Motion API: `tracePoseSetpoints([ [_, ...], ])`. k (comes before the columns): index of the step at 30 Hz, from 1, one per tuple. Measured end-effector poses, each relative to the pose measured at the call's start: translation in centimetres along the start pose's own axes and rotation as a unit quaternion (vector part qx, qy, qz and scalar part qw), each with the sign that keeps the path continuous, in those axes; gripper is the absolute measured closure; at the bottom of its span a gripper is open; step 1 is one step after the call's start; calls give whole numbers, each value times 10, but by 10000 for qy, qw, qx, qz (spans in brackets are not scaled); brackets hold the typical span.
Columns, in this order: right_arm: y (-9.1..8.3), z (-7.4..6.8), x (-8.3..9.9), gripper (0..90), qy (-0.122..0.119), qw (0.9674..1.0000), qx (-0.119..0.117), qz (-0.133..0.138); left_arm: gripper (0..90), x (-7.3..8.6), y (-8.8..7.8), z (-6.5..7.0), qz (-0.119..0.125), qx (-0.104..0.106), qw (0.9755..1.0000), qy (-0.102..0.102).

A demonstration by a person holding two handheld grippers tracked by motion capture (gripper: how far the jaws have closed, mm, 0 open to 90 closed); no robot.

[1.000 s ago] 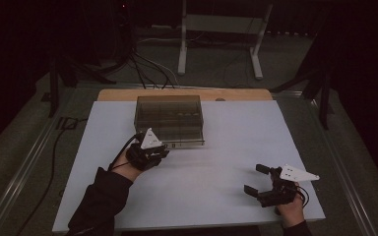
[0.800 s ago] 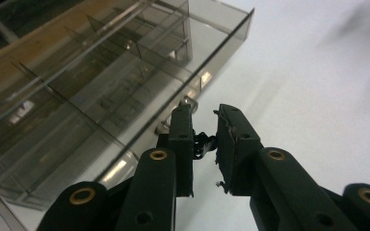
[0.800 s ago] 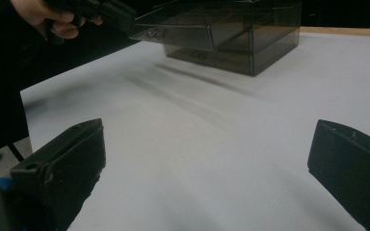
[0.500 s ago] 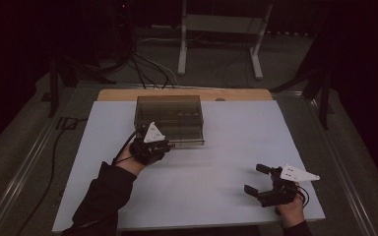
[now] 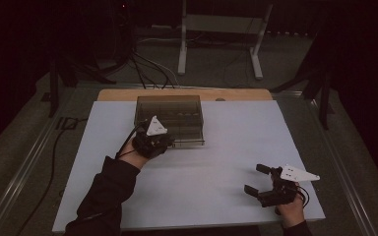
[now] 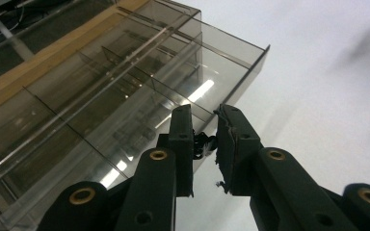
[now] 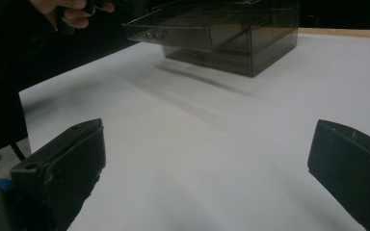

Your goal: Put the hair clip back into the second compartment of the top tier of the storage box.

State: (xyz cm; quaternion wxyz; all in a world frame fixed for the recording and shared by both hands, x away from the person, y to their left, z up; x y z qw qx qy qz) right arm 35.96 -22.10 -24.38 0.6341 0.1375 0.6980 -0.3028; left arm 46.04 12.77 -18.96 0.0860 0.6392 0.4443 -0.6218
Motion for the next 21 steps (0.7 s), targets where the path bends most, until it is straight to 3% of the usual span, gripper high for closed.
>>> tracePoseSetpoints([
  [13, -1, 1, 0, 0, 7, 10000, 39, 26, 781, -5, 12, -8, 46, -90, 9998, -198],
  [21, -1, 0, 0, 0, 28, 10000, 11, 39, 781, -5, 23, -15, 91, -174, 9987, -478],
])
Point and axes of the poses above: each handheld gripper's, and its own axes: y roughly forward along the jaws, x roughly out of its underside, z roughly to its right, the point moved 5 cm from there along y, roughly forward along the jaws, and after that the axes turned 4 degrees about -x, right-handed, at the moved point
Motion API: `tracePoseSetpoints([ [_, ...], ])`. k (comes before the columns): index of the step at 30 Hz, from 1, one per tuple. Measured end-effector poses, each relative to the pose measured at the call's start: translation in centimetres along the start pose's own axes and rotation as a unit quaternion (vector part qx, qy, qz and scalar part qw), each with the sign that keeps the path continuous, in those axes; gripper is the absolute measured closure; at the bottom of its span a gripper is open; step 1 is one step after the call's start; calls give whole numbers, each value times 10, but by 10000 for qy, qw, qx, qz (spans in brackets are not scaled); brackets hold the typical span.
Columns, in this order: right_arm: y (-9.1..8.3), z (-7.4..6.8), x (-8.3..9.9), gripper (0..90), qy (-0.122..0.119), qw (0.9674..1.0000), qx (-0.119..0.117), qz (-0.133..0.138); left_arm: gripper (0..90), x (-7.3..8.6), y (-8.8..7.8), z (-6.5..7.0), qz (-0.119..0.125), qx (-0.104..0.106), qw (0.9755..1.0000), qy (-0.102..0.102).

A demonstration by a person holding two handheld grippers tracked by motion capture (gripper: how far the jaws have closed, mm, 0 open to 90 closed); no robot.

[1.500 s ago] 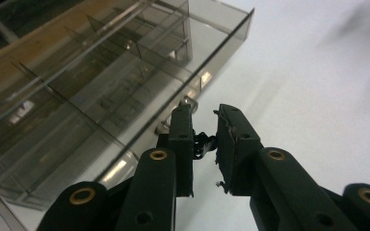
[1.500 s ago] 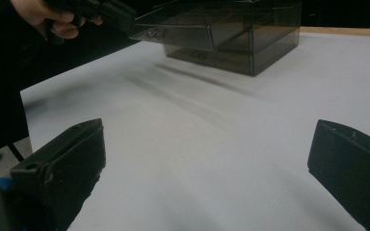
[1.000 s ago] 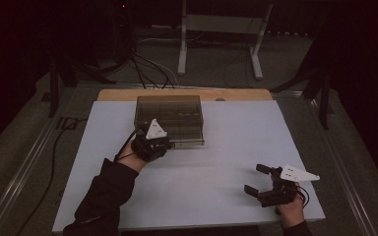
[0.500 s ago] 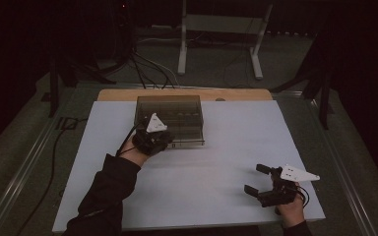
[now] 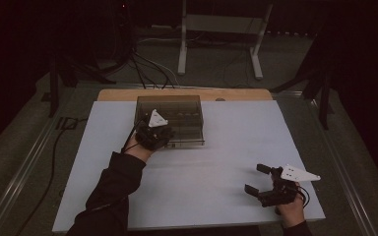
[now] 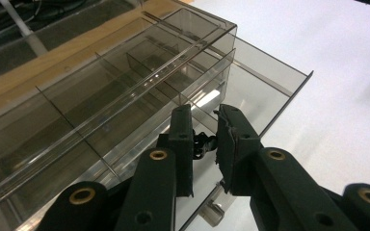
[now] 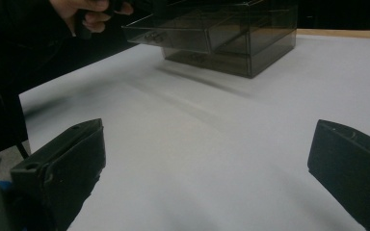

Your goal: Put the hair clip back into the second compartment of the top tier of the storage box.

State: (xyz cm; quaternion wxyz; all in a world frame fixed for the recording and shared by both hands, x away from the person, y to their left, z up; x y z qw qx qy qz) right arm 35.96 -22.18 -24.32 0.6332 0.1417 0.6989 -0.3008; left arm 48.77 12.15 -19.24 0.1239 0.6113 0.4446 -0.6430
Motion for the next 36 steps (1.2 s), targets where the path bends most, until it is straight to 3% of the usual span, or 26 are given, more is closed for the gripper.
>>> tracePoseSetpoints([
  [13, 1, 0, 0, 0, 36, 10000, -16, -22, 781, 2, 13, -1, -20, -85, 9994, -322],
  [27, 1, 0, 0, 0, 31, 10000, -5, -33, 774, 1, 15, -3, 9, -227, 9979, -614],
  [30, 1, 0, 1, 0, 35, 10000, -6, -42, 707, -1, 15, -2, 21, -200, 9976, -664],
  [31, 0, 0, 0, 0, 30, 10000, -7, -35, 638, -2, 14, -2, 31, -231, 9976, -649],
  [36, 0, 0, 1, 0, 38, 10000, -3, -43, 480, -5, 10, 0, 87, -277, 9977, -605],
])
Point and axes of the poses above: each handheld gripper's, and its own axes: y roughly forward along the jaws, x roughly out of its underside, z roughly to its right, the point moved 5 cm from there along y, roughly forward along the jaws, and after that the axes turned 4 degrees about -x, right-handed, at the moved point
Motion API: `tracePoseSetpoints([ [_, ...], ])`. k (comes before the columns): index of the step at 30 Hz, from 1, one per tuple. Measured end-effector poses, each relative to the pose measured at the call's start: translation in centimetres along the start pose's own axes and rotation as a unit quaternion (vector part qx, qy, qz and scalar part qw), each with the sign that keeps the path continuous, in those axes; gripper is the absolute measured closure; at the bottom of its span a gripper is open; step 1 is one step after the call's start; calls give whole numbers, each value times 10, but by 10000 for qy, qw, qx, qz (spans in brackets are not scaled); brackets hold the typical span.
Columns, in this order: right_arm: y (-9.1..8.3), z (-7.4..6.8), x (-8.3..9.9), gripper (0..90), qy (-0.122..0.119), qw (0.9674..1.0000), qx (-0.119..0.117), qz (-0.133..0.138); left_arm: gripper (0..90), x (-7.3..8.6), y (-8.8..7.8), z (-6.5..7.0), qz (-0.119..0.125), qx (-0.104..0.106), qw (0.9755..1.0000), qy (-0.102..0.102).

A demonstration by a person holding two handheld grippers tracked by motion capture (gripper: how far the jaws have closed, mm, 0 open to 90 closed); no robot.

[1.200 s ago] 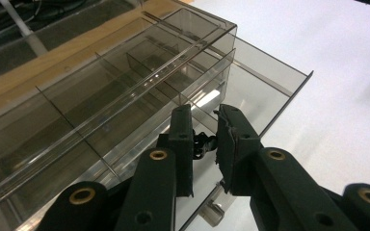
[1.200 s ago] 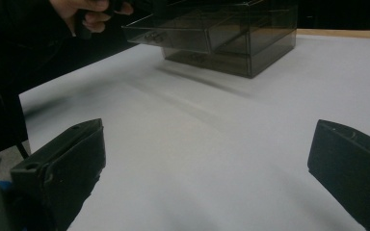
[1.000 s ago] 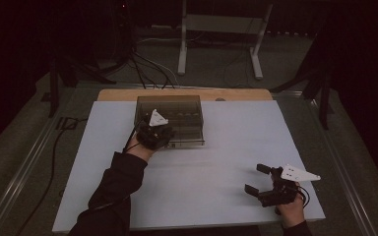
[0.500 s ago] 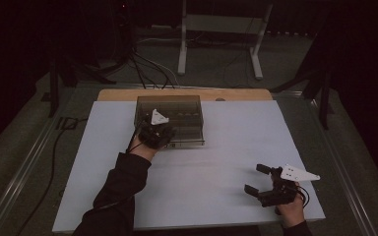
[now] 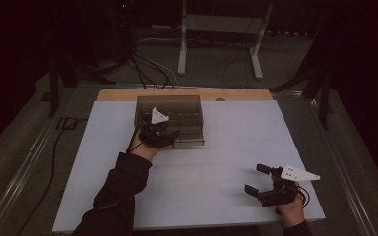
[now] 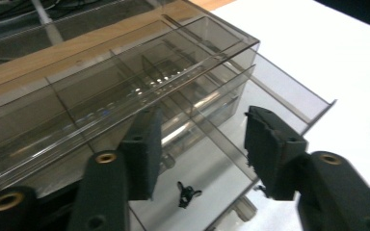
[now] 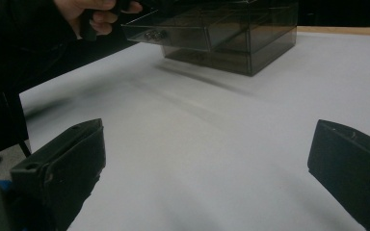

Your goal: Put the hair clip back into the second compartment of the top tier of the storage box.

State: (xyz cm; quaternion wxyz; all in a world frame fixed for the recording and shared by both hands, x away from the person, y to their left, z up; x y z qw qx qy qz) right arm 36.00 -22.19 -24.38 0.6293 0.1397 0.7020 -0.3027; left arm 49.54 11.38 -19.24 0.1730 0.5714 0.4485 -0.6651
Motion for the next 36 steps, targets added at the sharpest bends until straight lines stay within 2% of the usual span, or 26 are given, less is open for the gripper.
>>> tracePoseSetpoints([
  [13, 1, 0, 1, 0, 7, 10000, -14, -26, 314, -1, -11, 3, 73, 103, 9999, -42],
  [19, 1, 0, 1, 0, -2, 10000, -15, -25, 179, -2, -14, 5, 11, 40, 10000, -45],
  [24, 0, 0, 1, 0, 6, 10000, -15, -21, 126, -4, -19, 7, 62, 102, 9999, -63],
  [25, 0, 0, 1, 0, 22, 10000, -18, -16, 126, -5, -20, 8, 84, 171, 9998, -57],
  [27, 0, 0, 0, 0, 21, 10000, -10, -19, 21, -5, -23, 10, 123, 291, 9995, 15],
  [32, 0, 0, 1, 0, 29, 10000, -11, -24, 5, -5, -31, 13, 343, 457, 9983, 113],
  [36, 0, 0, 1, 0, 28, 10000, -22, -17, 5, -4, -35, 10, 462, 503, 9976, 135],
])
Point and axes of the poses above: each handheld gripper's, and its own axes: y roughly forward along the jaws, x roughly out of its underside, z roughly to its right, the point moved 5 cm from there along y, roughly forward along the jaws, and after that the axes turned 4 degrees about -x, right-handed, at the moved point
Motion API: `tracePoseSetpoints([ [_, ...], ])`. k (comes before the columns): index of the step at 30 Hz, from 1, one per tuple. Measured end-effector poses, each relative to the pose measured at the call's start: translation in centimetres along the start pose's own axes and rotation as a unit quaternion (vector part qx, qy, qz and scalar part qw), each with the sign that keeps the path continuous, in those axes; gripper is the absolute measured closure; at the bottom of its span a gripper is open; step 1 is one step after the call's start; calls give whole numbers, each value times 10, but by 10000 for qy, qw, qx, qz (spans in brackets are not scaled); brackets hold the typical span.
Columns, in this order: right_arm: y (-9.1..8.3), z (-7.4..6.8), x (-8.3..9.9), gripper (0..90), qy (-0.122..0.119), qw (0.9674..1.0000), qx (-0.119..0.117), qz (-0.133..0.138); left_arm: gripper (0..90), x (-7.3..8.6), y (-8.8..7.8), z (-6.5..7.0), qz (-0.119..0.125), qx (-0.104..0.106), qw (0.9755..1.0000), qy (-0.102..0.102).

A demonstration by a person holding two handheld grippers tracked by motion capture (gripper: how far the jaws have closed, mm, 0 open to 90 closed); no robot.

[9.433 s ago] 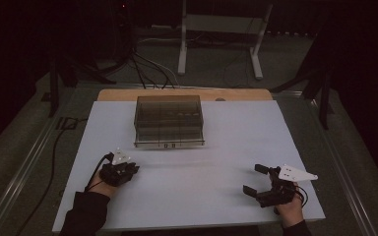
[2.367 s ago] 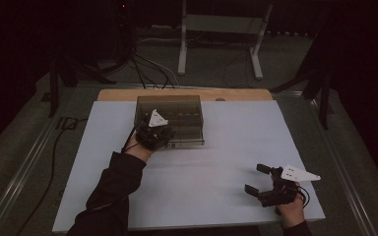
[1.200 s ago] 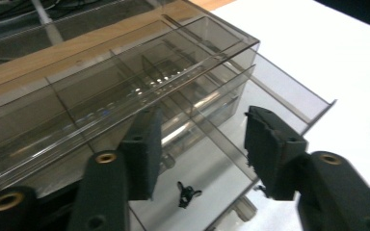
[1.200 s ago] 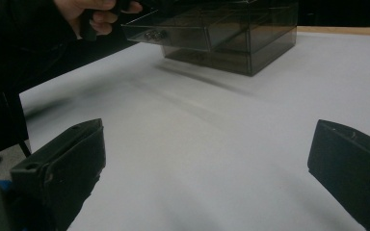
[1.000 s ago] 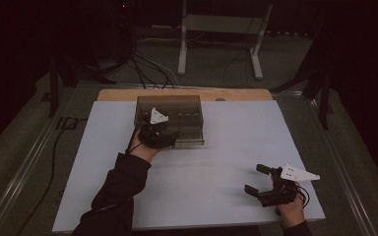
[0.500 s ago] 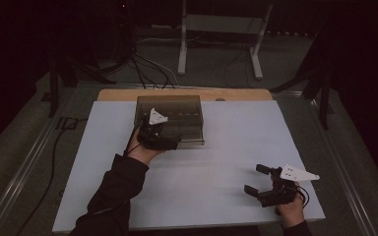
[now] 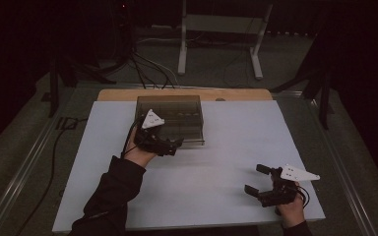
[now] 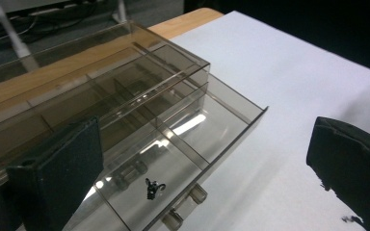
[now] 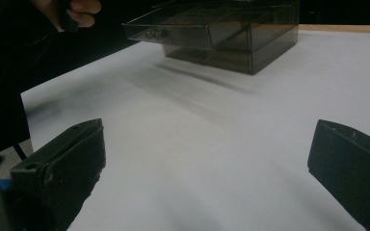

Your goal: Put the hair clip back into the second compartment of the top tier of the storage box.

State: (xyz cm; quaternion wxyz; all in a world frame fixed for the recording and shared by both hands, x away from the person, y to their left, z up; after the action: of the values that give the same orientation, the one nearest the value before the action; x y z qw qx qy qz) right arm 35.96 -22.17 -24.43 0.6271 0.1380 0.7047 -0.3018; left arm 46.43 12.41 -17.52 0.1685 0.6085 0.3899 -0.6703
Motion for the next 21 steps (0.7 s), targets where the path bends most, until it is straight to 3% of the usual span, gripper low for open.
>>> tracePoseSetpoints([
  [6, 0, 0, 0, 0, -5, 10000, -1, 6, 5, 3, -3, -4, 1, 13, 10000, 74],
  [9, -1, 0, 0, 0, -30, 10000, 6, -11, 5, 4, -6, -3, 65, 140, 9998, 117],
  [12, -1, 0, 0, 0, -31, 10000, 10, 1, 5, 6, -11, 1, 51, 452, 9987, 242],
  [21, -1, -1, 0, 0, -30, 10000, -14, 6, 5, 8, -24, 6, 122, 719, 9972, 180],
])
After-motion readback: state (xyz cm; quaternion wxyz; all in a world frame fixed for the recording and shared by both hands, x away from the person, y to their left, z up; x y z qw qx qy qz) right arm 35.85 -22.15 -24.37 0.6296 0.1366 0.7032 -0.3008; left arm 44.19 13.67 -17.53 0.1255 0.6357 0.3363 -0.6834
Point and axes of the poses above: each handheld gripper's, and its own axes: y roughly forward along the jaws, x roughly out of its underside, z roughly to its right, the point moved 5 cm from there along y, roughly forward along the jaws, and after that the axes turned 4 degrees about -x, right-handed, at the moved point
